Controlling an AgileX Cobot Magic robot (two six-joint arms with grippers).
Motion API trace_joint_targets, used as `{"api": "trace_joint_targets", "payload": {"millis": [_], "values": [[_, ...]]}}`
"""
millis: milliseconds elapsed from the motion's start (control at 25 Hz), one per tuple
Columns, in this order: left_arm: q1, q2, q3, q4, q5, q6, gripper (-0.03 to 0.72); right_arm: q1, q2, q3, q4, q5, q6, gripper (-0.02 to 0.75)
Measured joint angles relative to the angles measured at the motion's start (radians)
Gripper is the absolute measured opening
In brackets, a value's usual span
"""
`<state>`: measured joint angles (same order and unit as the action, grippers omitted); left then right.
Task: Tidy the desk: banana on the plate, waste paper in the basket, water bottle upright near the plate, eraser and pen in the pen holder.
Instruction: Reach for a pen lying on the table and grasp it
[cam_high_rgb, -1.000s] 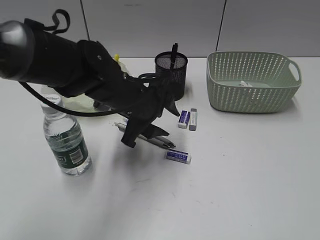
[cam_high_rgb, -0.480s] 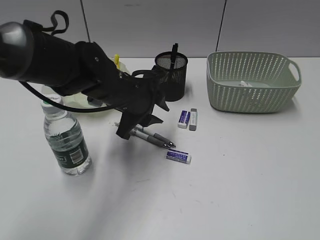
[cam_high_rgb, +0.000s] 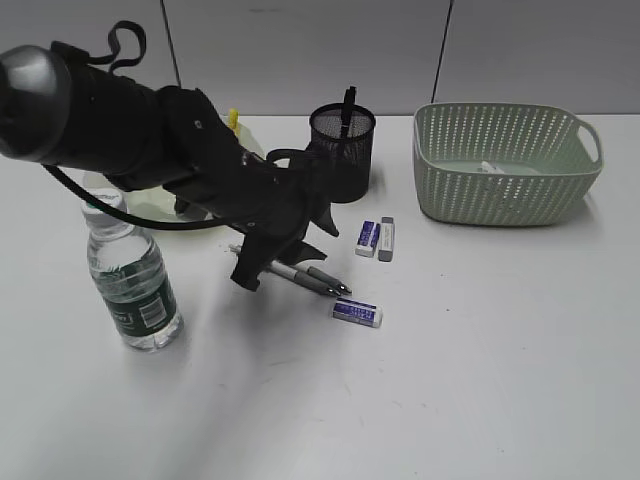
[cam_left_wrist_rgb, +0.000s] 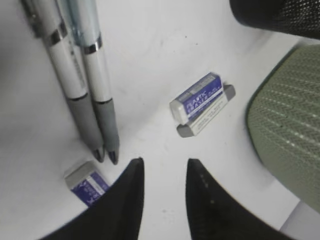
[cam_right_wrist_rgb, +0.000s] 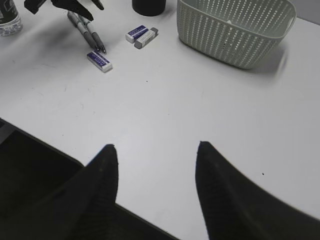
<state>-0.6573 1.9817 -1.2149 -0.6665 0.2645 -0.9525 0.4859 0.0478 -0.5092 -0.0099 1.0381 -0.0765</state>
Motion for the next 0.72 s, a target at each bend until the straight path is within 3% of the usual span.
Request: {"api": "trace_joint_targets", "payload": {"millis": [200, 520, 720], "values": [[-0.004, 0.0, 0.0, 0.16, 0.067, -0.086, 0.212, 0.0, 0.0, 0.0, 0.0, 0.0, 0.0, 0.407], [-0.004, 0.0, -0.001, 0.478, 0.156, -0.345, 0.211, 0.0, 0.0, 0.0, 0.0, 0.0, 0.0, 0.407], [-0.002, 0.014, -0.005, 0.546, 0.158, -0.4, 0.211, 0.0, 0.0, 0.0, 0.0, 0.0, 0.0, 0.407]]}}
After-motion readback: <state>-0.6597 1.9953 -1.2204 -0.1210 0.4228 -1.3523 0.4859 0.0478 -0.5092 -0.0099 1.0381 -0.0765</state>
